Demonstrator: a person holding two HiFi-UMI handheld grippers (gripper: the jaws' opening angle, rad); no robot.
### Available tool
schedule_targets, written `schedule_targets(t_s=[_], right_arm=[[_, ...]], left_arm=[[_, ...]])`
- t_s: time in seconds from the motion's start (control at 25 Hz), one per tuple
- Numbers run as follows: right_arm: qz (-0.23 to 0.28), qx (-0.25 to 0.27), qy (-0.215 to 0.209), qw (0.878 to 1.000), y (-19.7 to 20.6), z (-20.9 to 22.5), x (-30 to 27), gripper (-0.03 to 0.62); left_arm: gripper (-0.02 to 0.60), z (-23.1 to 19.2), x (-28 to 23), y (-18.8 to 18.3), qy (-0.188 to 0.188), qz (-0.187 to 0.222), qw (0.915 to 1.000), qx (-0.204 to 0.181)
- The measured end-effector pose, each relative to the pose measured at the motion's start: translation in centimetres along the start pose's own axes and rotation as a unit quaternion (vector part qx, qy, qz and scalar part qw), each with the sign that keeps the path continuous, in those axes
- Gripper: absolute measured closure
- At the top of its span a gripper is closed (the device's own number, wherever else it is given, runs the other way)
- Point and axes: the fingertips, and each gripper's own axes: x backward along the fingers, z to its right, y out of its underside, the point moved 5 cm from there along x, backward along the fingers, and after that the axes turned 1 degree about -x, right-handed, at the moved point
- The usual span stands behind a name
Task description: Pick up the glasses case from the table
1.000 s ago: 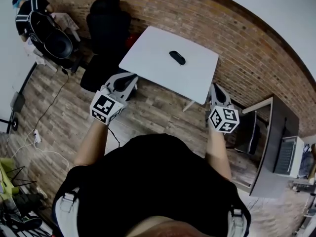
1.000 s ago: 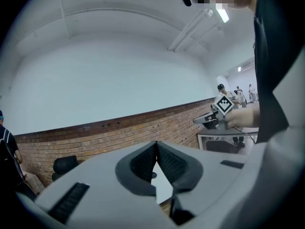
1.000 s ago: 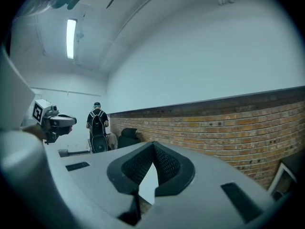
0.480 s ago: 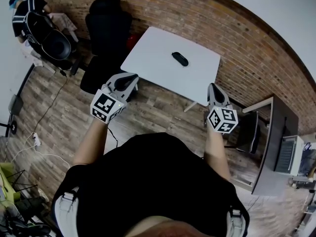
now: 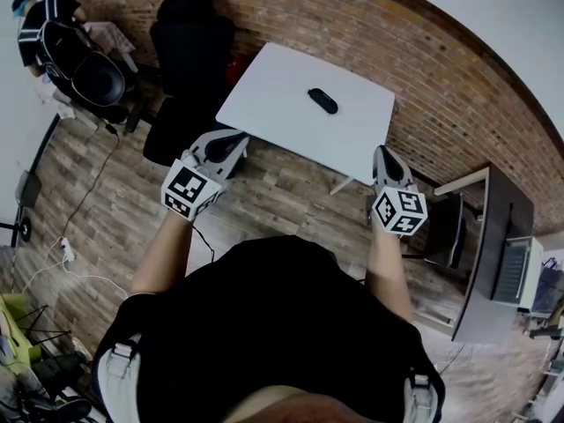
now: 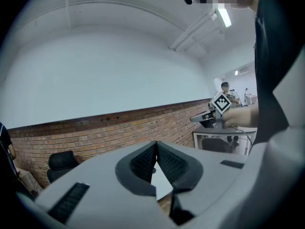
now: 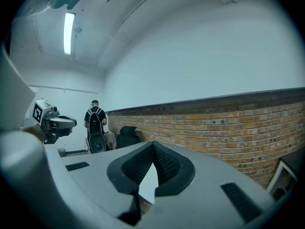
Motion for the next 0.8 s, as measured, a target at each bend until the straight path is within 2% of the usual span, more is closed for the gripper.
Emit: schedule_targets(t_s=[0.8], right_arm=[[-0.016, 0.006, 0.000, 1.000, 1.1, 0.3, -0.1, 0.579]], left_arm=[[0.571, 0.1, -0.5, 0.8, 0.003, -0.004, 0.9999, 0.011]])
